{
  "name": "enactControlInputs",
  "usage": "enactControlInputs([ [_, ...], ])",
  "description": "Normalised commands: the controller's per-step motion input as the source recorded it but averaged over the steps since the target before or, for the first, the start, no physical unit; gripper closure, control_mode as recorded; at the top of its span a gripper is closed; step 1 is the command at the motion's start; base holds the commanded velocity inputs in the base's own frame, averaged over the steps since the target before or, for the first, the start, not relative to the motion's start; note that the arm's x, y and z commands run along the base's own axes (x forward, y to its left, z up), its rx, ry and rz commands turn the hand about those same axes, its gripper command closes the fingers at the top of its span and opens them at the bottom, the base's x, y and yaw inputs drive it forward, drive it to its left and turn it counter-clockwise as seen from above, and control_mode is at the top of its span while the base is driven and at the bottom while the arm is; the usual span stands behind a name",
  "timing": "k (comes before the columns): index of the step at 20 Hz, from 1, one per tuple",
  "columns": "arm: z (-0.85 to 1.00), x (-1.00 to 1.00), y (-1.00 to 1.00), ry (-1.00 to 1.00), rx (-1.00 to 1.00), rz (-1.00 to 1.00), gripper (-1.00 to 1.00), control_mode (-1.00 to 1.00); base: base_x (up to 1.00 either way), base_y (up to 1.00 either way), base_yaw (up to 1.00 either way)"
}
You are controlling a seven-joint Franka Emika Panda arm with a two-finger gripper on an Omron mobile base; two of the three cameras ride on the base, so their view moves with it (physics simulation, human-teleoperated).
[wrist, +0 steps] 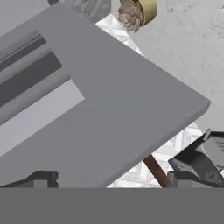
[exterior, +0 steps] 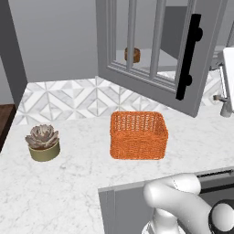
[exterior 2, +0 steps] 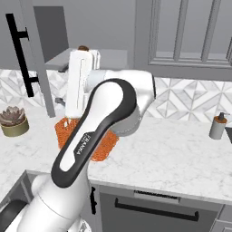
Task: Open the cabinet, pick up the bread from the cabinet and place it in the basket. Then move the basket to the dining counter.
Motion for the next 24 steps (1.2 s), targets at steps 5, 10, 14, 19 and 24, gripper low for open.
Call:
enactControlInputs([
  [5, 0.00, 0.06, 0.74, 0.01, 0.00, 0.11, -1.00, -1.00, 0.00, 0.00, 0.00],
  [10, 0.00, -0.22, 1.00, 0.05, -0.01, 0.07, -1.00, -1.00, 0.00, 0.00, 0.00],
  [14, -0.01, -0.40, 1.00, 0.03, -0.06, 0.03, -1.00, -1.00, 0.00, 0.00, 0.00],
  [19, 0.00, -0.26, 0.95, 0.02, -0.05, 0.03, -1.00, -1.00, 0.00, 0.00, 0.00],
  [24, 0.00, -0.20, 0.36, 0.00, -0.06, 0.02, -1.00, -1.00, 0.00, 0.00, 0.00],
])
